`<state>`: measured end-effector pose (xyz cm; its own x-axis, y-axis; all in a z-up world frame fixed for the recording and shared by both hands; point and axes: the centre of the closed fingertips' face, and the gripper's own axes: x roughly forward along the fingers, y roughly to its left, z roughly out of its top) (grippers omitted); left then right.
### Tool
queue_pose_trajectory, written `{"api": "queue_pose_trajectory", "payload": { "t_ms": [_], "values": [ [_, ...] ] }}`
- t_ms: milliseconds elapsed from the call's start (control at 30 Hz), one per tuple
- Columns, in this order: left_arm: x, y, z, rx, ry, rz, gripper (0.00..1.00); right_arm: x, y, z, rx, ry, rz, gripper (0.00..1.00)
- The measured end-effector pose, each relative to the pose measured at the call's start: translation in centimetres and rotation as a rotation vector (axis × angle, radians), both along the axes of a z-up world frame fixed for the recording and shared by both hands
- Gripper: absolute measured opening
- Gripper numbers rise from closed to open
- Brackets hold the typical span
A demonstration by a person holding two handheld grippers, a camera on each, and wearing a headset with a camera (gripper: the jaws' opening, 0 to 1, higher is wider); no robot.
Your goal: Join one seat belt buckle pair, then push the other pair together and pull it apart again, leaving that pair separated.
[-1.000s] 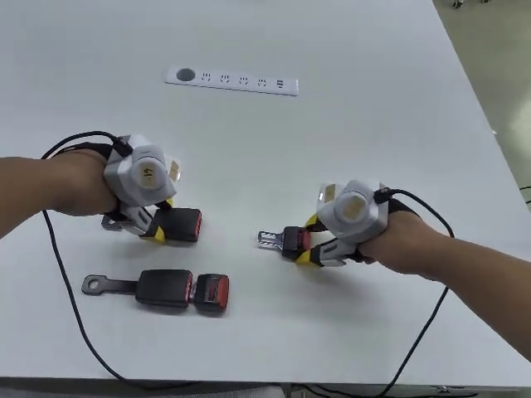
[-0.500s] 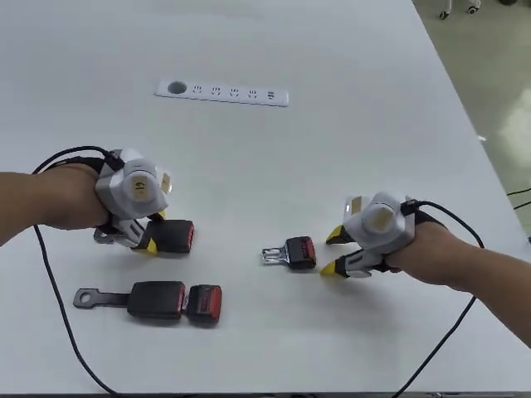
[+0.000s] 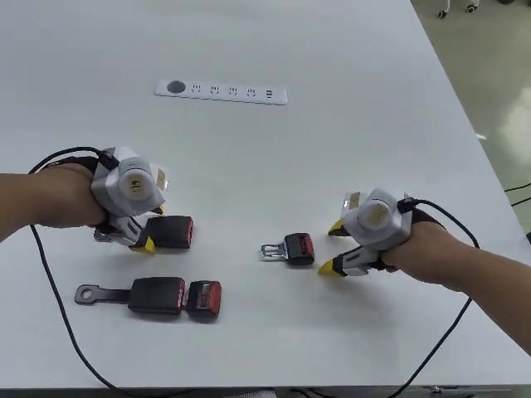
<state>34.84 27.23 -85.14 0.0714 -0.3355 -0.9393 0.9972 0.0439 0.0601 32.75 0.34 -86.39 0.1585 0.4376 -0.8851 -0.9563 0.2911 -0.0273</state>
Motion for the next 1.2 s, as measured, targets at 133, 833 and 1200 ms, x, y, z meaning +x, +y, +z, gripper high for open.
{"api": "queue_pose_trajectory", "payload": {
  "t_ms": [133, 833, 1200],
  "values": [
    [-0.4, 0.5, 1.9, -0.089, 0.010, 0.101, 0.46, -0.7, 0.8, 1.2, 0.061, 0.008, -0.060, 0.50],
    [-8.5, 7.6, 6.9, -0.334, -0.063, 0.484, 0.69, -6.5, 1.3, 6.9, 0.234, -0.100, -0.205, 0.69],
    [-11.5, 9.9, 7.6, -0.360, -0.079, 0.616, 0.82, -8.6, 1.7, 9.0, 0.271, -0.133, -0.251, 0.83]
  ]
}}
